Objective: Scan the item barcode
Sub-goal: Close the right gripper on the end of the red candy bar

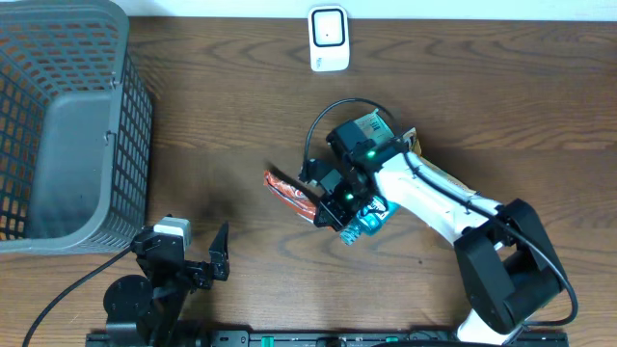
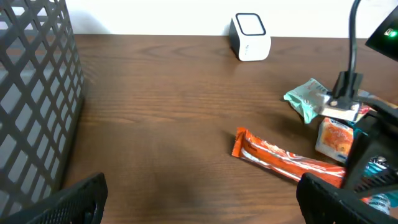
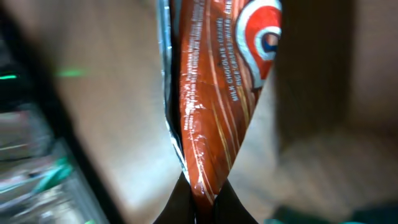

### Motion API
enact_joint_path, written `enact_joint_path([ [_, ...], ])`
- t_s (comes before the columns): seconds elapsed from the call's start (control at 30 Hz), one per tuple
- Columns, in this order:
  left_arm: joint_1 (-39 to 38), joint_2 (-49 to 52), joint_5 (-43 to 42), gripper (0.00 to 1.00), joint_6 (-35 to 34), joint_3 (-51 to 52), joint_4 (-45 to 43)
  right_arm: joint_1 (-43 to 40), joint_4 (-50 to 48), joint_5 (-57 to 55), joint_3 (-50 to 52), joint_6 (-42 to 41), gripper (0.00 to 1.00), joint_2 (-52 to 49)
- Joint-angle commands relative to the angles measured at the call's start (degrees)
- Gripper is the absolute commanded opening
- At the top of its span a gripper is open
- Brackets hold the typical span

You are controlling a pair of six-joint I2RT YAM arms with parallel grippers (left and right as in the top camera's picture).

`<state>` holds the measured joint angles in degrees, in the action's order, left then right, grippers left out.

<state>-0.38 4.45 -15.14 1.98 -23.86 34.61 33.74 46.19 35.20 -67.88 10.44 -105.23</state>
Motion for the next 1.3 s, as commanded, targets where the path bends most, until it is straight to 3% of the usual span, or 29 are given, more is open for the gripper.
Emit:
enact_joint_path([
  [0.0, 0.3, 0.1, -0.7, 0.97, 0.8, -0.5, 0.1, -1.3, 1.0, 12.7, -1.4, 2.2, 0.01, 1.3],
  [0.23, 0.3, 0.1, -0.7, 0.97, 0.8, -0.5, 0.1, -1.9, 0.4, 20.1, -1.3, 2.5, 0.01, 1.3],
  [0.47, 0.3, 0.1, -0.7, 0.97, 0.8, -0.5, 0.1, -1.6, -5.0, 9.5, -0.3, 1.4, 0.01, 1.3],
  [0.77, 0.3, 0.1, -0.7, 0.97, 0.8, -0.5, 0.1, 1.0, -10.7, -17.2, 5.6, -7.4, 0.01, 0.9],
  [0.87, 0.3, 0.1, -0.7, 0.97, 0.8, -0.5, 0.1, 1.3, -10.7, -19.5, 6.2, -7.8, 0.04, 0.9],
  [0.9, 0.3, 0.1, -0.7, 0.97, 0.8, -0.5, 0.1, 1.3, -10.8, -19.5, 6.2, -7.8, 0.06, 0.9],
  [0.97, 0.3, 0.1, -0.7, 0.97, 0.8, -0.5, 0.1, 1.3, -11.1, -19.5, 6.1, -7.8, 0.23, 0.9],
  [1.0, 0.3, 0.1, -0.7, 0.97, 0.8, -0.5, 0.1, 1.3, -11.1, -19.5, 6.1, -7.8, 0.47, 1.0],
  [1.03, 0.3, 0.1, -0.7, 0.97, 0.8, -0.5, 0.1, 1.3, -11.1, -19.5, 6.0, -7.8, 0.57, 1.0],
  [1.2, 0.3, 0.1, -0.7, 0.97, 0.8, -0.5, 0.1, 1.3, -8.0, -19.5, 3.3, -7.8, 0.93, 2.2],
  [1.27, 0.3, 0.1, -0.7, 0.97, 0.8, -0.5, 0.1, 1.3, -6.1, -19.5, 1.2, -6.7, 0.99, 3.4],
])
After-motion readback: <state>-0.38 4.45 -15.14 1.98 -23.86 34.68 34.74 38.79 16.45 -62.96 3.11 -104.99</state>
